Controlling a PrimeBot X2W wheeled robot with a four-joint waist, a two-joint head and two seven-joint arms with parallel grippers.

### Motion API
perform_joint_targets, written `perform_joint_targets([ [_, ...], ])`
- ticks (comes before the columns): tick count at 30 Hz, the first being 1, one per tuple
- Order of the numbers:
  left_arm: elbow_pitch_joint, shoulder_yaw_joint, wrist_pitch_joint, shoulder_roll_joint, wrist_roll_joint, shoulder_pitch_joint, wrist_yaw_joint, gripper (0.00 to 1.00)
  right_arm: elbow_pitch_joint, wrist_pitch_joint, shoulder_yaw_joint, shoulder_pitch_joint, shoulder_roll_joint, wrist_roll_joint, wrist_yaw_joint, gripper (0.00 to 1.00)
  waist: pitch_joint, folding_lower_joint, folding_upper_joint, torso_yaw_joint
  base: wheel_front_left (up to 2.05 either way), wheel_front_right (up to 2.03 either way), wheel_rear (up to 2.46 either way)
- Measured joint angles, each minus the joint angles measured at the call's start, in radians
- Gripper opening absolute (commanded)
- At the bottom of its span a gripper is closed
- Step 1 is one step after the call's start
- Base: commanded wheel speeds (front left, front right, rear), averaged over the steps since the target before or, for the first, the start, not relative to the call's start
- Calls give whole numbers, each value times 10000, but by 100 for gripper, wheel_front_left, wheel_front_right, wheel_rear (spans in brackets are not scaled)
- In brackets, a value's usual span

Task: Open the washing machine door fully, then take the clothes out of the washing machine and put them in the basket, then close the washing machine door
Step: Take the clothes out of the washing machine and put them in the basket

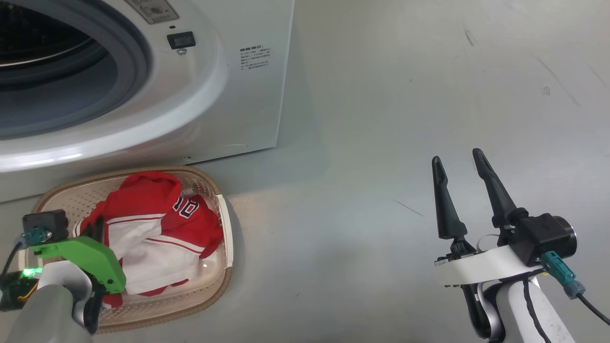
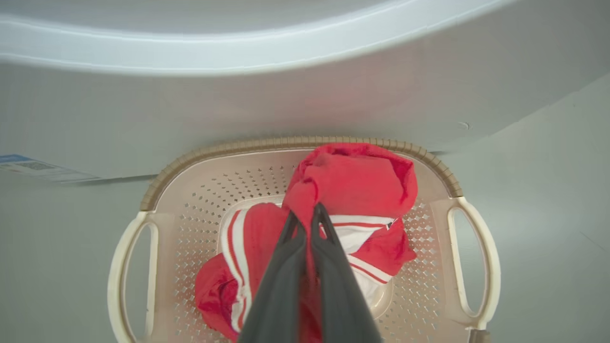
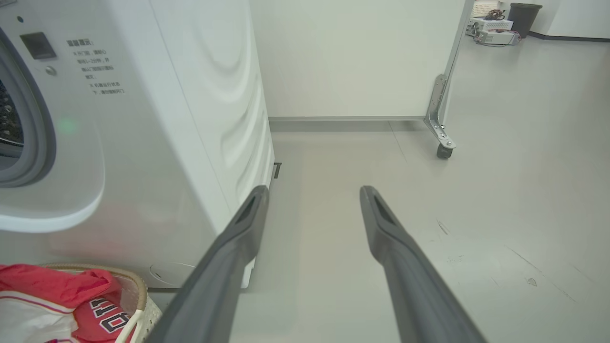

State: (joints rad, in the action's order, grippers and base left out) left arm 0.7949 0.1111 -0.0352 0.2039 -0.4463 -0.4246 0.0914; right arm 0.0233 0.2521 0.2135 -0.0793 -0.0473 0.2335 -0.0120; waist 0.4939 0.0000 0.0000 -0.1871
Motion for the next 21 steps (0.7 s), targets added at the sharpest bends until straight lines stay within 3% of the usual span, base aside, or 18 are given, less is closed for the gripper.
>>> perform_joint_targets([
  [7,1137,-451,251,-453,-608,-199,-196,0,77,0,-138,-122,-88,-117,-8,100,274,1,0,203,0,0,0],
  [15,1937,-742,240,-497,-872,-453,-339,0,81,0,-132,-167,-69,-67,-6,100,384,0,0,379,0,0,0],
  [16,2010,-742,236,-508,-874,-505,-339,89,79,0,-132,-170,-69,-67,-6,100,391,0,0,393,0,0,0],
  [17,2059,-744,198,-516,-874,-554,-347,100,79,0,-132,-174,-69,-67,-6,100,396,0,0,408,0,0,0],
  [21,2347,-708,94,-571,-872,-775,-345,100,38,0,-142,-205,-69,-67,-6,100,352,0,0,488,0,0,0],
])
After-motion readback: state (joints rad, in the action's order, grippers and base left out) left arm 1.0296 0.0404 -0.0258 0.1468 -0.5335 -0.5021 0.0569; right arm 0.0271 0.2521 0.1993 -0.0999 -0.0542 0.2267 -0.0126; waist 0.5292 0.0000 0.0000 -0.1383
